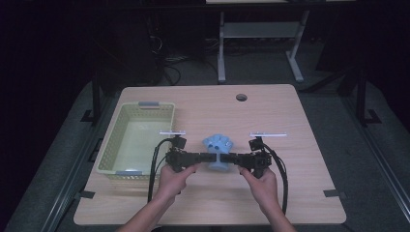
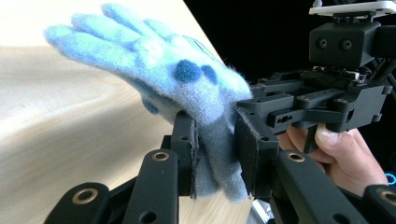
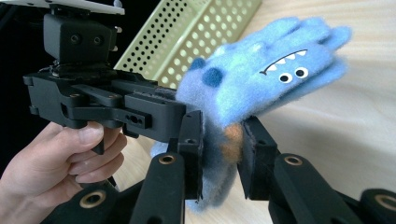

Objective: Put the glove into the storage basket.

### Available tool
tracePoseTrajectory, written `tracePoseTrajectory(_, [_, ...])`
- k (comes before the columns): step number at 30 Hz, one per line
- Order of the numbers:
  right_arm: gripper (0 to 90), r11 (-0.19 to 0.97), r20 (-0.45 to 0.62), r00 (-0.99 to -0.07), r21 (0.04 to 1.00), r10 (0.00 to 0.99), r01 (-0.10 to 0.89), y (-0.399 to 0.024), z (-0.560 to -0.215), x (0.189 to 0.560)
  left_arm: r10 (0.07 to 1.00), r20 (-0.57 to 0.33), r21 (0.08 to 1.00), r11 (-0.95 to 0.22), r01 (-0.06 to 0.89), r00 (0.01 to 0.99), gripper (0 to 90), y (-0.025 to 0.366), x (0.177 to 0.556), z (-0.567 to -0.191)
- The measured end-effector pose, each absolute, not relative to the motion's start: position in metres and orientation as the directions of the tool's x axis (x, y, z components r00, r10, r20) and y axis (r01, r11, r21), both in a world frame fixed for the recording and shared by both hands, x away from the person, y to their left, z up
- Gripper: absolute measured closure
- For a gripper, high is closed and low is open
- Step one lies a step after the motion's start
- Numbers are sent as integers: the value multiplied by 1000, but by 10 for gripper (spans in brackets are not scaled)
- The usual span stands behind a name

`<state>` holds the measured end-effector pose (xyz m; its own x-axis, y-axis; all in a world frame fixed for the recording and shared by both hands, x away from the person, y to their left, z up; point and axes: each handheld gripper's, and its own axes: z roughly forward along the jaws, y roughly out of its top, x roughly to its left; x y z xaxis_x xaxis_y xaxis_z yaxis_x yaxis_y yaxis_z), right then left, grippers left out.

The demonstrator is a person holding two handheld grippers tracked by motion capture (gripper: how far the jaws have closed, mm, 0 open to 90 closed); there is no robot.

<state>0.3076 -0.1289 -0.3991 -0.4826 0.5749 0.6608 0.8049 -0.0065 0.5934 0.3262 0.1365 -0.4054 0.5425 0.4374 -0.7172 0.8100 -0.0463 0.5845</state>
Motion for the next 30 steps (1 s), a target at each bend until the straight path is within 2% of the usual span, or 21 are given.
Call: tracePoseTrajectory(30, [728, 85, 642, -565, 618, 518, 781, -72, -364, 337, 448, -707, 608, -9, 794, 547, 695, 197, 335, -373])
